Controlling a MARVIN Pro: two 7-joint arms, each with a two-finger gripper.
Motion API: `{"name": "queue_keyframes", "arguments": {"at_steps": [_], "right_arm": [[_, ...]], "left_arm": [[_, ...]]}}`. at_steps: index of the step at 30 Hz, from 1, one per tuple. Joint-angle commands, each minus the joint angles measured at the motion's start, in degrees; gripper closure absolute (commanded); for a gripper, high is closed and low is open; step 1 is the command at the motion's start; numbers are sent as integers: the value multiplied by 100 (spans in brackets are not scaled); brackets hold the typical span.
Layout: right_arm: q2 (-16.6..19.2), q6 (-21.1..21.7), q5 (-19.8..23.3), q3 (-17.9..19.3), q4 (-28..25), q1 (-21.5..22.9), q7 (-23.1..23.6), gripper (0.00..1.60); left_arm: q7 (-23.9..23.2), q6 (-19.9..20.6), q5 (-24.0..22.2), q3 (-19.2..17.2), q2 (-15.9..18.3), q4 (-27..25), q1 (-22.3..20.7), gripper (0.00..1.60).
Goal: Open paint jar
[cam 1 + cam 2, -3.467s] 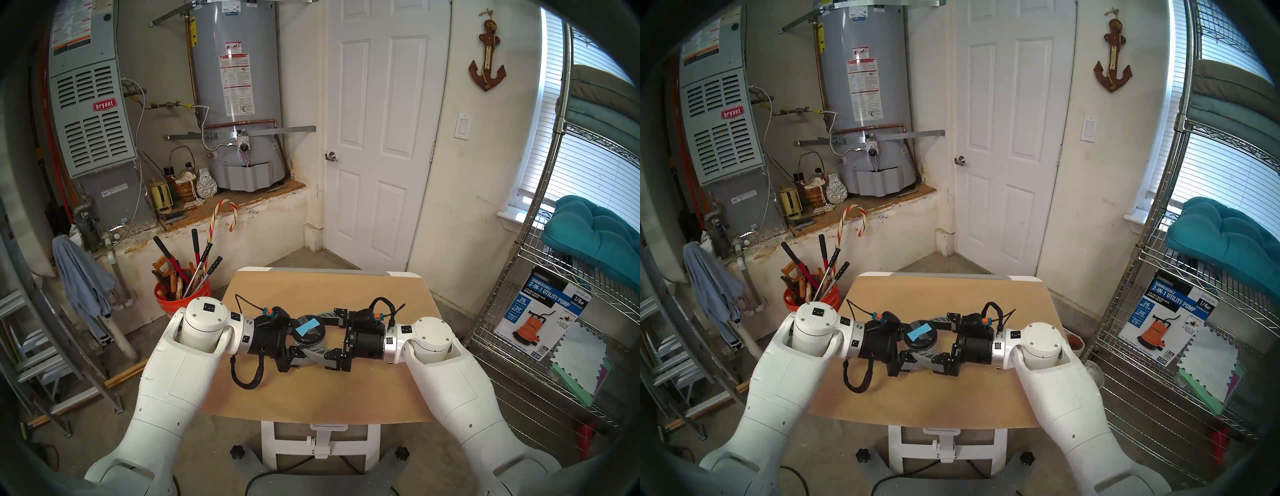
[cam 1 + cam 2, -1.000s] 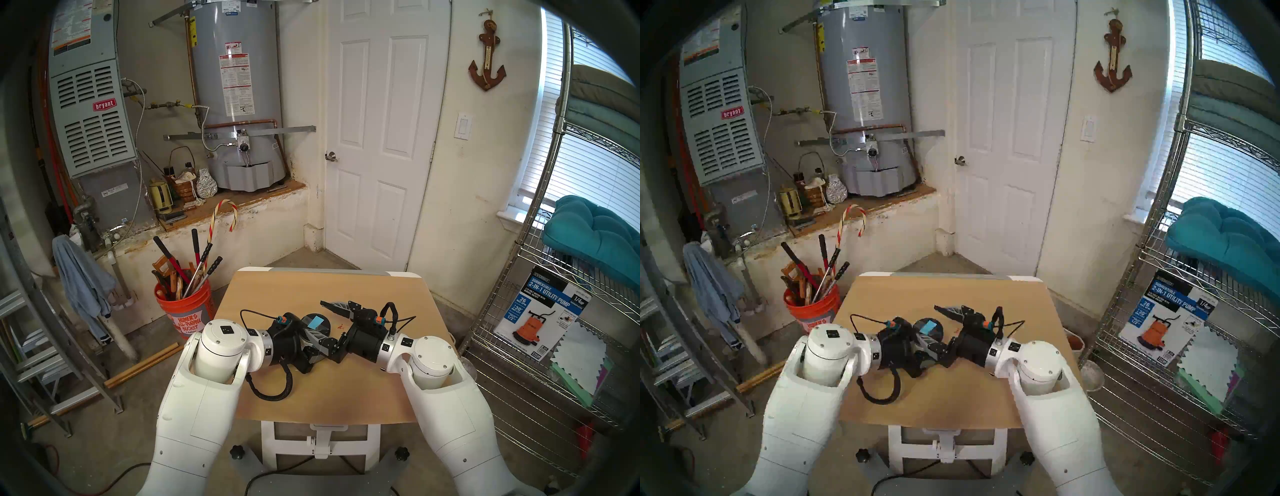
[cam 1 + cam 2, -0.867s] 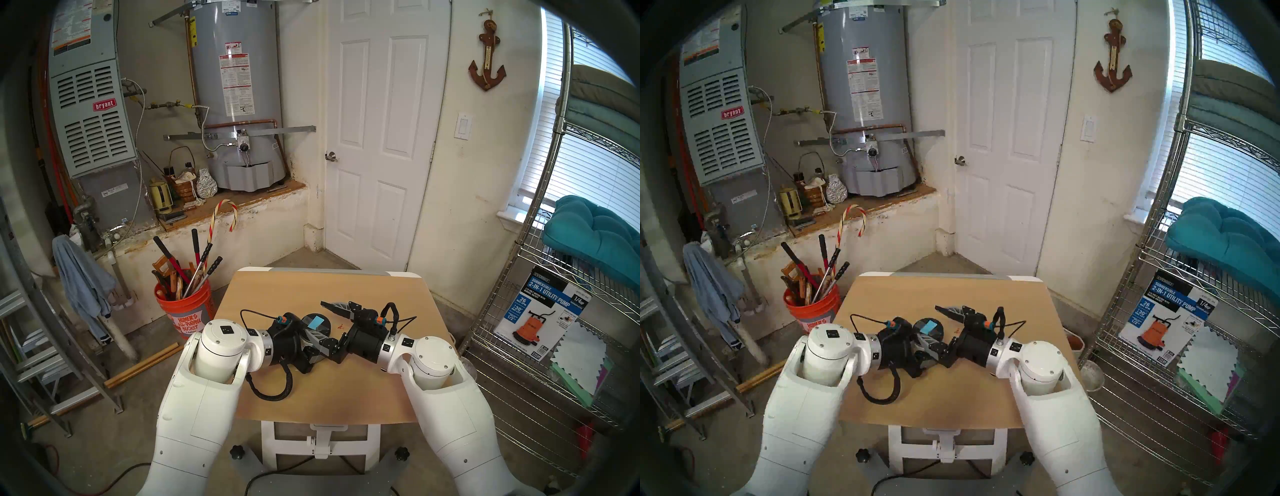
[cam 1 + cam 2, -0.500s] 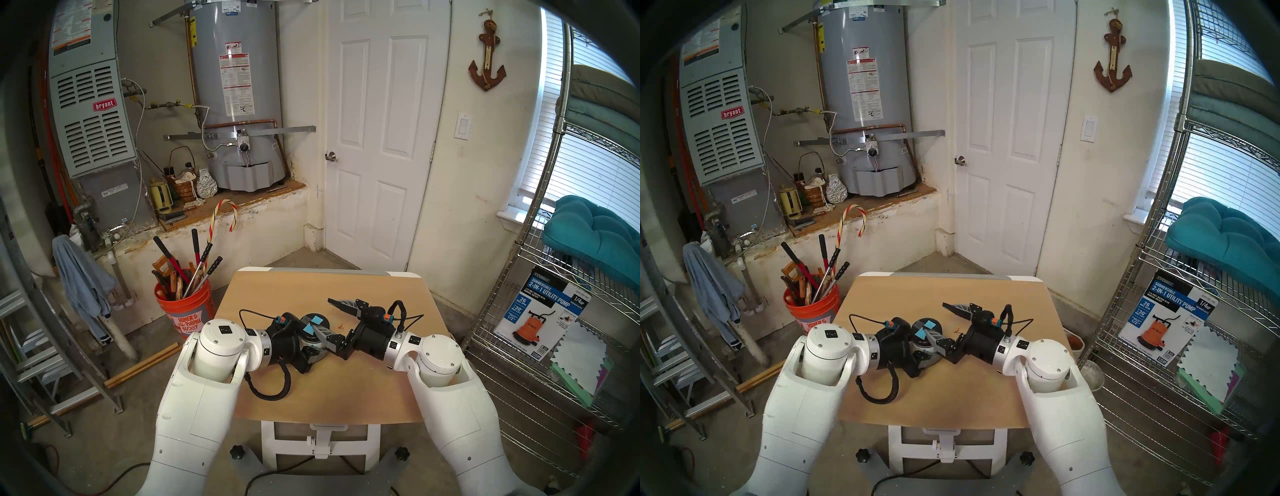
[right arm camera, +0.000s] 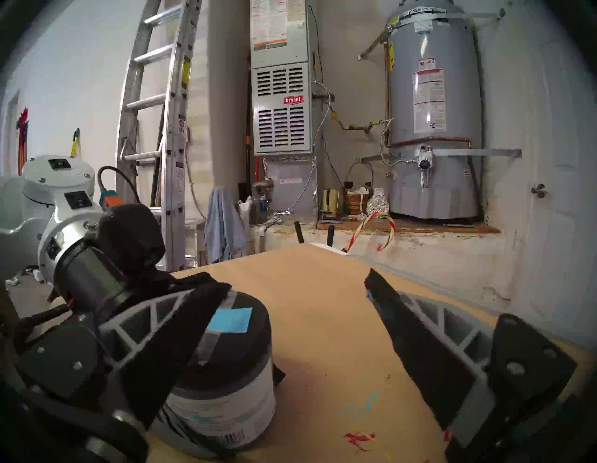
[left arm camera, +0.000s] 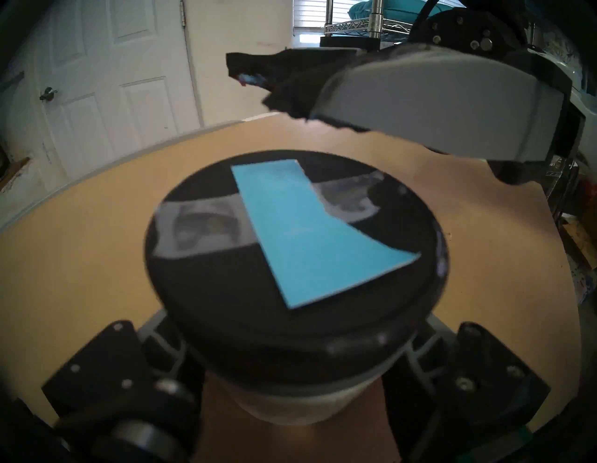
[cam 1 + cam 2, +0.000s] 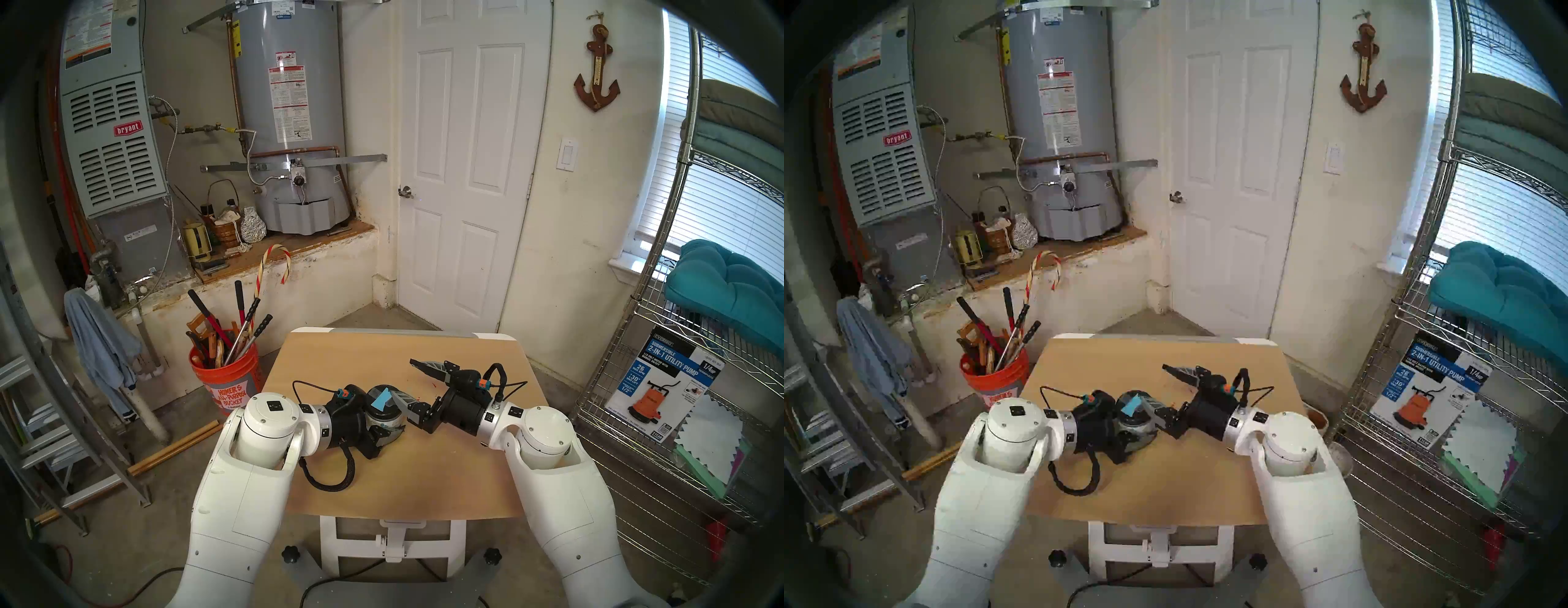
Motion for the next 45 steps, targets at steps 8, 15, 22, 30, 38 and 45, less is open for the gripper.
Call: {"name": "queue_keyframes", "arguments": {"at_steps": [8,15,22,30,38,45], "right_arm": [[-71,44,56,9,-102,133,52,0],[-78,45,48,13,-92,133,72,0],[-83,39,39,12,-74,144,87,0],[-94,58,42,15,-70,162,104,0],[-131,50,48,24,-31,212,85,0],[-147,84,31,17,-47,243,50,0]], "left_arm": [[121,2,19,-13,-50,-78,-22,117],[146,64,20,-22,-48,-101,-30,16],[115,113,-35,-50,-49,-80,-59,0],[105,123,-27,-55,-54,-80,-62,0],[91,120,-13,-65,-65,-79,-63,0],[80,113,0,-75,-76,-78,-62,0]]}}
